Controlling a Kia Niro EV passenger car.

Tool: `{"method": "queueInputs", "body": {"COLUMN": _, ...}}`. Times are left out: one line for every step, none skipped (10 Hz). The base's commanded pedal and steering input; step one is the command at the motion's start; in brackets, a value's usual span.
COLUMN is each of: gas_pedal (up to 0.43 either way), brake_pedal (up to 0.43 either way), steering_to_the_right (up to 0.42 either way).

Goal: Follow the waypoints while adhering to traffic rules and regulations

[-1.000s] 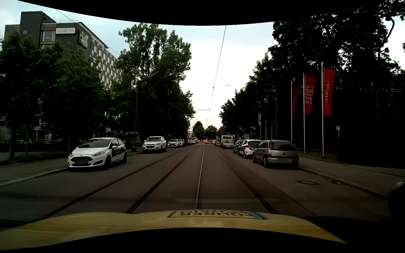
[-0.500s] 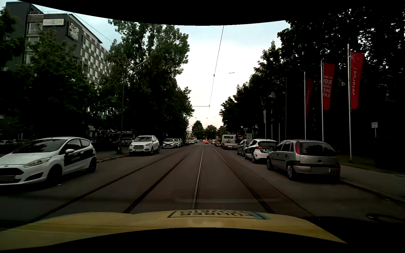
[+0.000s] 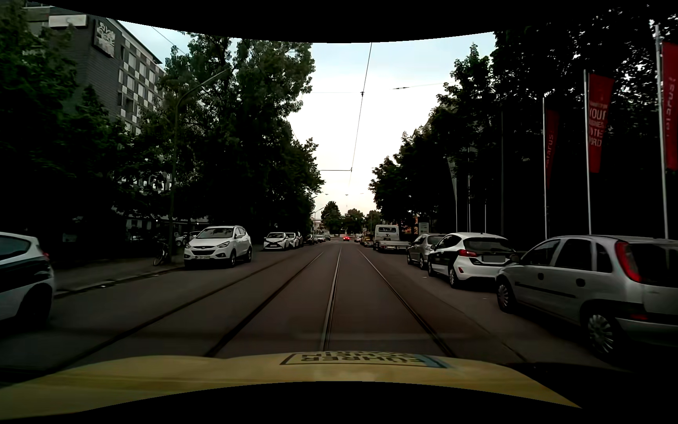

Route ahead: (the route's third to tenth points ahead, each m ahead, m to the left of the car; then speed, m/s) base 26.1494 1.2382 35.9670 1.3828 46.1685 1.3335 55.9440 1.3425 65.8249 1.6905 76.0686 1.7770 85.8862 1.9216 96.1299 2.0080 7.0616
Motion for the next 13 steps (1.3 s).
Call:
{"method": "queueInputs", "body": {"gas_pedal": 0.079, "brake_pedal": 0.0, "steering_to_the_right": -0.002}}
{"method": "queueInputs", "body": {"gas_pedal": 0.079, "brake_pedal": 0.0, "steering_to_the_right": -0.002}}
{"method": "queueInputs", "body": {"gas_pedal": 0.059, "brake_pedal": 0.0, "steering_to_the_right": -0.002}}
{"method": "queueInputs", "body": {"gas_pedal": 0.059, "brake_pedal": 0.0, "steering_to_the_right": -0.002}}
{"method": "queueInputs", "body": {"gas_pedal": 0.059, "brake_pedal": 0.0, "steering_to_the_right": -0.002}}
{"method": "queueInputs", "body": {"gas_pedal": 0.059, "brake_pedal": 0.0, "steering_to_the_right": -0.002}}
{"method": "queueInputs", "body": {"gas_pedal": 0.059, "brake_pedal": 0.0, "steering_to_the_right": -0.003}}
{"method": "queueInputs", "body": {"gas_pedal": 0.059, "brake_pedal": 0.0, "steering_to_the_right": -0.002}}
{"method": "queueInputs", "body": {"gas_pedal": 0.059, "brake_pedal": 0.0, "steering_to_the_right": -0.003}}
{"method": "queueInputs", "body": {"gas_pedal": 0.059, "brake_pedal": 0.0, "steering_to_the_right": -0.003}}
{"method": "queueInputs", "body": {"gas_pedal": 0.059, "brake_pedal": 0.0, "steering_to_the_right": -0.003}}
{"method": "queueInputs", "body": {"gas_pedal": 0.059, "brake_pedal": 0.0, "steering_to_the_right": -0.003}}
{"method": "queueInputs", "body": {"gas_pedal": 0.059, "brake_pedal": 0.0, "steering_to_the_right": -0.003}}
